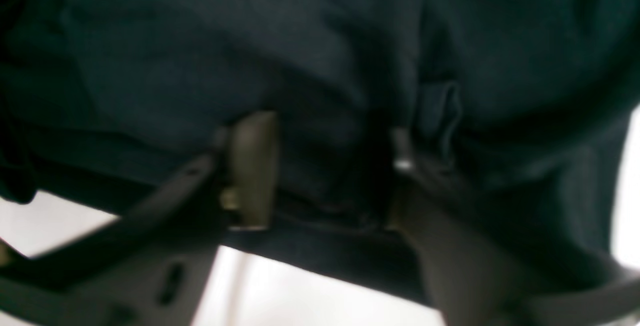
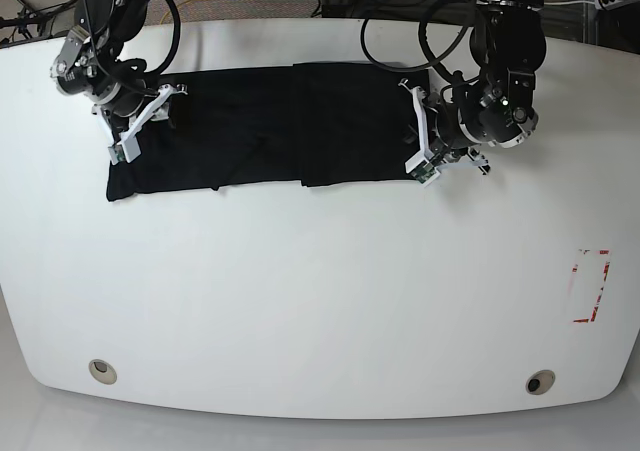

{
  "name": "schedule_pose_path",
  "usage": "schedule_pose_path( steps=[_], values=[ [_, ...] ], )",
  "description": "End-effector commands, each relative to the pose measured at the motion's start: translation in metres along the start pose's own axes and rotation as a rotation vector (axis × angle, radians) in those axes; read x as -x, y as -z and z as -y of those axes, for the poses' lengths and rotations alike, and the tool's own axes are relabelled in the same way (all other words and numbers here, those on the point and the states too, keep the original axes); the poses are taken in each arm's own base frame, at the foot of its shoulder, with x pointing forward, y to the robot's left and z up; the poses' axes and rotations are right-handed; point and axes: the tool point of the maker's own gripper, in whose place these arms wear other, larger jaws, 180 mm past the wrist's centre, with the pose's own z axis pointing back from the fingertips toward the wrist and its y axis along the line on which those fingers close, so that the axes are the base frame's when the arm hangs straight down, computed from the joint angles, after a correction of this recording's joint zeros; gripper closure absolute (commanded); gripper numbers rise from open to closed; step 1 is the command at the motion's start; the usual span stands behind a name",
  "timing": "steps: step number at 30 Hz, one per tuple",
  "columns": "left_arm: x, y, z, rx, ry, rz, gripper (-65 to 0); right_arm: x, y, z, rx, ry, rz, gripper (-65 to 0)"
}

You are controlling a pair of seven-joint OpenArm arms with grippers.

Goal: Fold the T-shirt properly

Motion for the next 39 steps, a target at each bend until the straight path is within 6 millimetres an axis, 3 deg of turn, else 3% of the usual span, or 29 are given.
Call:
schedule_pose_path(
  steps=[1, 5, 13, 19, 23, 30, 39],
  values=[
    [0.007, 0.003, -0.009, -0.009, -0.025, -0.015, -10.6, -0.039, -0.016, 0.003, 0.044, -0.07, 0.078, -34.6],
    [0.022, 0.011, -0.014, 0.002, -0.088, -0.026, -10.4, -0.059, -0.03, 0.007, 0.049, -0.064, 0.124, -34.6],
    [0.025, 0.014, -0.015, 0.008, -0.105, -0.017, -10.4, -0.09, -0.064, 0.056, 0.125, 0.033, 0.205, -34.7],
    [0.03, 0.012, -0.02, 0.0, -0.091, -0.032, -10.4, -0.06, -0.049, 0.098, 0.056, 0.222, 0.147, -34.7],
    [0.029, 0.011, -0.02, -0.002, -0.088, -0.029, -10.4, -0.047, -0.046, 0.114, -0.025, 0.342, 0.167, -34.9],
    [0.029, 0.011, -0.02, -0.002, -0.089, -0.031, -10.4, -0.041, -0.04, 0.113, -0.091, 0.406, 0.19, -52.8],
    [0.029, 0.011, -0.02, -0.001, -0.089, -0.03, -10.4, -0.025, -0.017, 0.085, -0.157, 0.444, 0.157, -50.7]
  ],
)
